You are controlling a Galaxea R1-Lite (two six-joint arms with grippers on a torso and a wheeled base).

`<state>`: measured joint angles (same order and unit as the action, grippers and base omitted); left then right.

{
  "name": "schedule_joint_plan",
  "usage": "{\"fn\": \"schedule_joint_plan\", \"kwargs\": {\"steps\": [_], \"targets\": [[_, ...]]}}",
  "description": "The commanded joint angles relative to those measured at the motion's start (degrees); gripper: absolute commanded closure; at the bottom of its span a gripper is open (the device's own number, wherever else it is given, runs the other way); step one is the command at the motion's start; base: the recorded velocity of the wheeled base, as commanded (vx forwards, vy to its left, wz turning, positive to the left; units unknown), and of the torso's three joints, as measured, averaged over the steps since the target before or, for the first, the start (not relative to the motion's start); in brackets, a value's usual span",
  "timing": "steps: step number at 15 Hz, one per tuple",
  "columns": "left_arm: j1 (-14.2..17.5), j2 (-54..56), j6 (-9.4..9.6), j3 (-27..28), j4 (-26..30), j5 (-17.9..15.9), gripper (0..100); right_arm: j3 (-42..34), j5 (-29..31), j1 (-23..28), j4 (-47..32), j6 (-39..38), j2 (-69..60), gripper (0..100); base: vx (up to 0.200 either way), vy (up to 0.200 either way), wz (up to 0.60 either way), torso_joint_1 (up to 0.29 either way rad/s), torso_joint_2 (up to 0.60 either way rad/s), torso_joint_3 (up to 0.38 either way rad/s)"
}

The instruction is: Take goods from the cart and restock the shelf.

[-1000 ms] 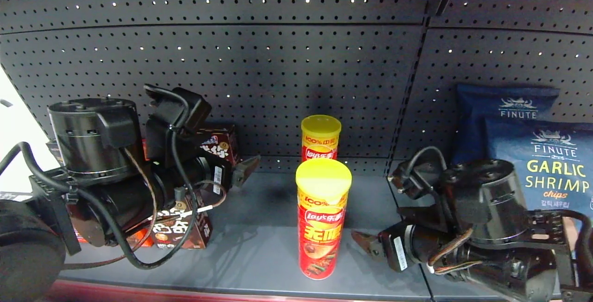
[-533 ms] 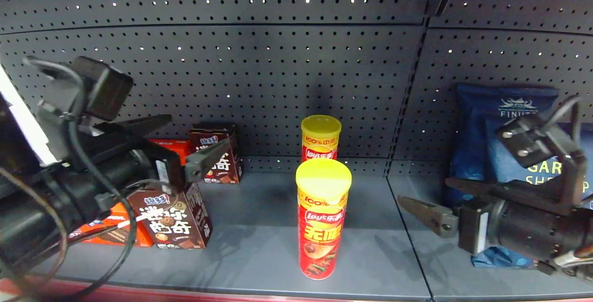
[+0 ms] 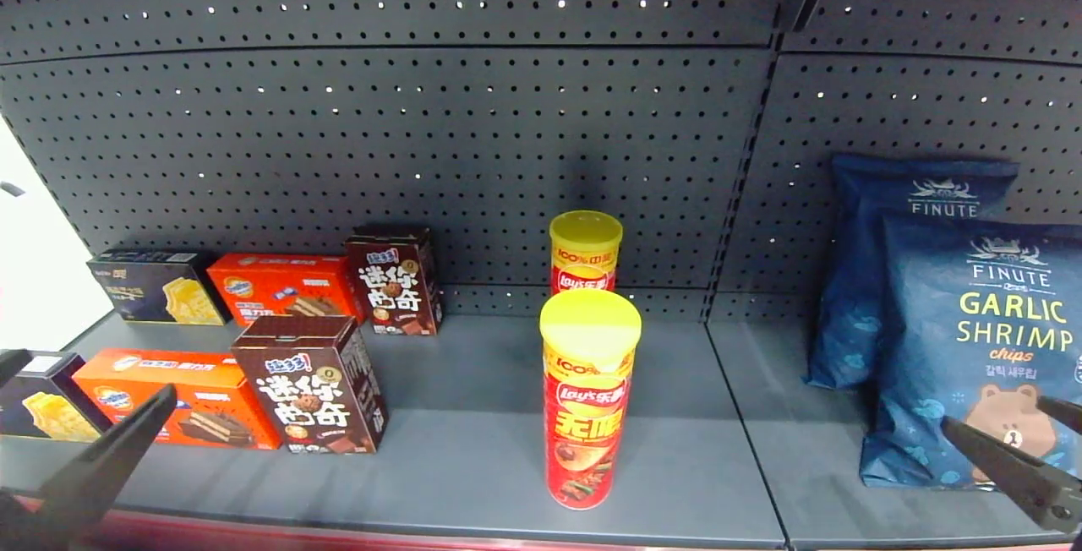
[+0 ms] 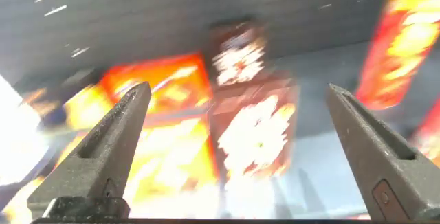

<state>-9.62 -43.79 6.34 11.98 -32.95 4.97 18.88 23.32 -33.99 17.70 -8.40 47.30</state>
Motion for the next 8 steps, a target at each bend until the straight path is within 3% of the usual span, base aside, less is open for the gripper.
{"fn": "schedule_joint_plan", "kwargs": {"steps": [1,3,4,6,8], "targets": [[2.2,17.6,0.34,-3.1,12.5,5.1,0,-5.3,1.4,15.9,-6.4,0.0,-13.2,0,0.000,0.000,0.00,0.000,0.00,0.000],[2.6,27.8,0.34,-2.0,25.7,7.1,0,-5.3,1.2,27.7,-17.0,0.1,-21.5,0,0.000,0.000,0.00,0.000,0.00,0.000],[3.1,31.6,0.43,-1.9,30.6,7.4,0,-5.3,1.0,31.2,-20.5,0.5,-25.3,0,0.000,0.000,0.00,0.000,0.00,0.000],[4.3,38.9,1.04,-2.4,38.0,6.8,0,-5.4,-0.4,32.1,-25.7,4.4,-36.0,0,0.000,0.000,0.00,0.000,0.00,0.000],[4.3,38.7,2.19,-2.7,38.0,4.7,0,-7.4,-4.6,30.5,-26.8,6.8,-42.6,0,0.000,0.000,0.00,0.000,0.00,0.000]]}}
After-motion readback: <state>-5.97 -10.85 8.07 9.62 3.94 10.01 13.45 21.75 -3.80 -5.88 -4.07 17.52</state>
